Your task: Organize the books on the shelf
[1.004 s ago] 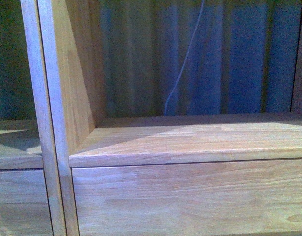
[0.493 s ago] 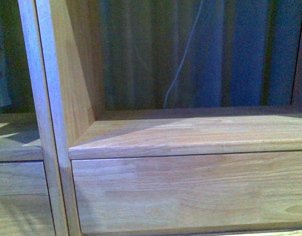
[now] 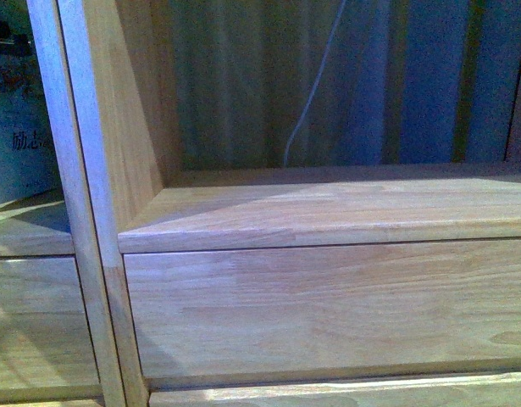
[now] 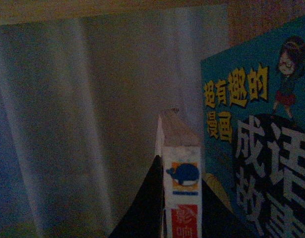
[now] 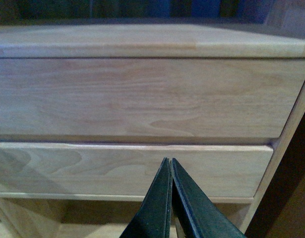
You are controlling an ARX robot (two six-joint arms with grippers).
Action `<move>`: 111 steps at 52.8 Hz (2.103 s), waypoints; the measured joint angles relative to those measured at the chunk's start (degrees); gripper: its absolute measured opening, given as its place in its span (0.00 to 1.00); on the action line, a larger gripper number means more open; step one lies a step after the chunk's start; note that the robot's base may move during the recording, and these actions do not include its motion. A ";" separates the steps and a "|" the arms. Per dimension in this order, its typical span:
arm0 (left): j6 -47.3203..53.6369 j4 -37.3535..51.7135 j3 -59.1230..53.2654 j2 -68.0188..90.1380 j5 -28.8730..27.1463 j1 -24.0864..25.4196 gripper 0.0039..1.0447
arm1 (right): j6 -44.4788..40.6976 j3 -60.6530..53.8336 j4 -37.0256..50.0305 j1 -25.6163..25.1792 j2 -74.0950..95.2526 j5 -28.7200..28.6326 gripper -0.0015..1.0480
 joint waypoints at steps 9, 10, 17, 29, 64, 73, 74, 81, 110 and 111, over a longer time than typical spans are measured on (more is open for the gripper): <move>1.01 -2.95 1.29 0.59 -0.94 -2.56 0.06 | -0.04 0.00 -0.42 0.00 -1.62 -0.09 0.03; 1.03 -3.13 1.36 0.68 -1.01 -2.73 0.06 | -0.04 0.00 -0.46 0.00 -1.62 -0.07 0.03; 1.25 -4.74 2.19 1.07 -2.25 -3.45 0.06 | -0.04 0.00 -0.48 0.00 -1.64 -0.02 0.03; 1.92 -6.16 2.23 2.10 -3.80 -3.74 0.39 | -0.04 0.00 -0.50 0.00 -1.66 -0.02 0.03; 0.13 -10.99 -10.03 -8.39 -9.64 -6.54 0.93 | -0.02 0.00 -0.50 0.00 -1.68 -0.04 0.03; -0.59 -12.11 -15.23 -13.90 -11.28 -7.61 0.93 | -0.04 0.00 -0.50 0.00 -1.68 -0.04 0.03; -0.55 -12.11 -15.63 -14.38 -11.17 -7.72 0.93 | -0.04 0.00 -0.50 0.00 -1.68 -0.04 0.03; 0.50 -12.44 -19.39 -20.79 -13.51 -10.34 0.93 | -0.04 0.00 -0.50 0.00 -1.68 -0.04 0.03; 9.99 -17.57 -30.77 -49.75 -31.63 -17.75 0.93 | -0.04 0.00 -0.50 0.00 -1.68 -0.02 0.03; 10.16 -17.57 -31.06 -50.18 -31.95 -18.03 0.93 | -0.04 0.00 -0.50 0.00 -1.68 -0.02 0.03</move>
